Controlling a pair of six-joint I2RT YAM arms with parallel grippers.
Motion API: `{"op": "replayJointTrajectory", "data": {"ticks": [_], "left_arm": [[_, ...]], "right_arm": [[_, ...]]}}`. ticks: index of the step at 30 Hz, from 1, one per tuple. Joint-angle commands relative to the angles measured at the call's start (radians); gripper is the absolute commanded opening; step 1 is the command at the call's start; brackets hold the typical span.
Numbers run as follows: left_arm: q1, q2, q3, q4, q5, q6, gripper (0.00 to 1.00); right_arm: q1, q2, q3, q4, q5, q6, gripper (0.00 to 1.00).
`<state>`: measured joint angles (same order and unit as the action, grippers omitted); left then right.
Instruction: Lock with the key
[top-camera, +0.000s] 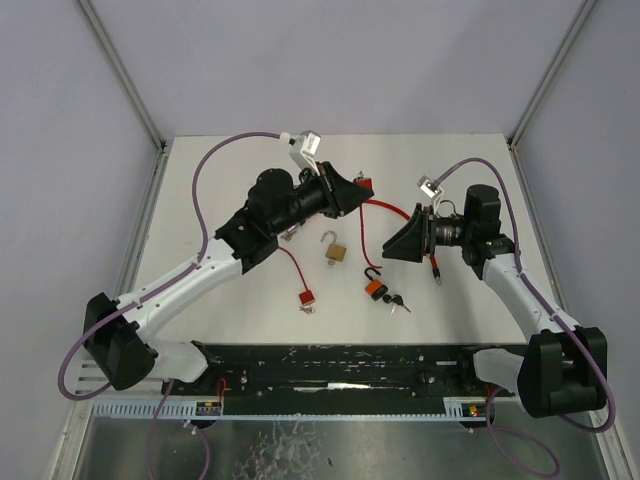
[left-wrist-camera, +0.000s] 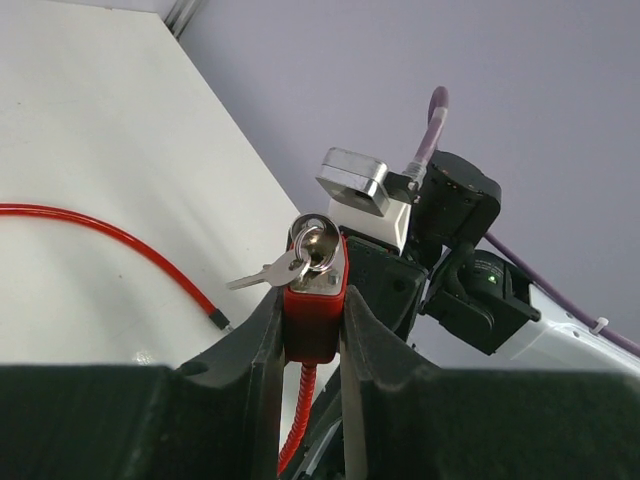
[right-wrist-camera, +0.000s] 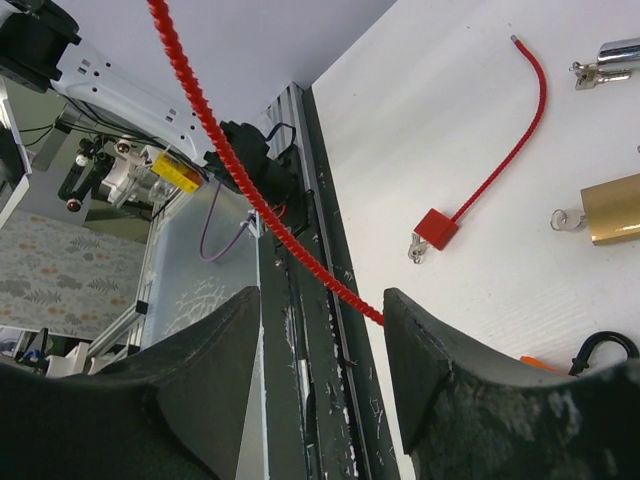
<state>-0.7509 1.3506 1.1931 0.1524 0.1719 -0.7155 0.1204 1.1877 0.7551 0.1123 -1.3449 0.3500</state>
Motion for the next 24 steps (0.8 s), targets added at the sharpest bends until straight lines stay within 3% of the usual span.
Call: {"op": "replayJointTrajectory", "data": {"ticks": [1,5,9,13,19,24], "left_arm": [[0.021,-0.027,-0.018,0.106,0.071,0.040,0.00],[0.024,-0.028,-0.003,-0.033,0.184,0.317,0.00],[0.006,-0.046,-0.005,-0.205,0.227,0.634,0.00],[-0.042,-0.055,-0.019,-0.309,0.281,0.939,0.00],[-0.045,-0.036,0.011,-0.375,0.381,1.114,0.00],[-0.047,-0.001,0.049,-0.412,0.421,1.139,0.00]], "right_arm": [[-0.007,-0.026,0.011,0.060,-0.022,0.039,0.59],[-0.013,-0.020,0.101,-0.077,-0.052,-0.093,0.59],[-0.015,0.017,0.334,-0.590,-0.026,-0.555,0.59],[-0.014,0.075,0.534,-0.885,-0.017,-0.945,0.59],[-0.004,0.158,0.702,-1.277,-0.039,-1.568,0.67],[0.089,0.193,0.750,-1.371,0.068,-1.739,0.65]]}}
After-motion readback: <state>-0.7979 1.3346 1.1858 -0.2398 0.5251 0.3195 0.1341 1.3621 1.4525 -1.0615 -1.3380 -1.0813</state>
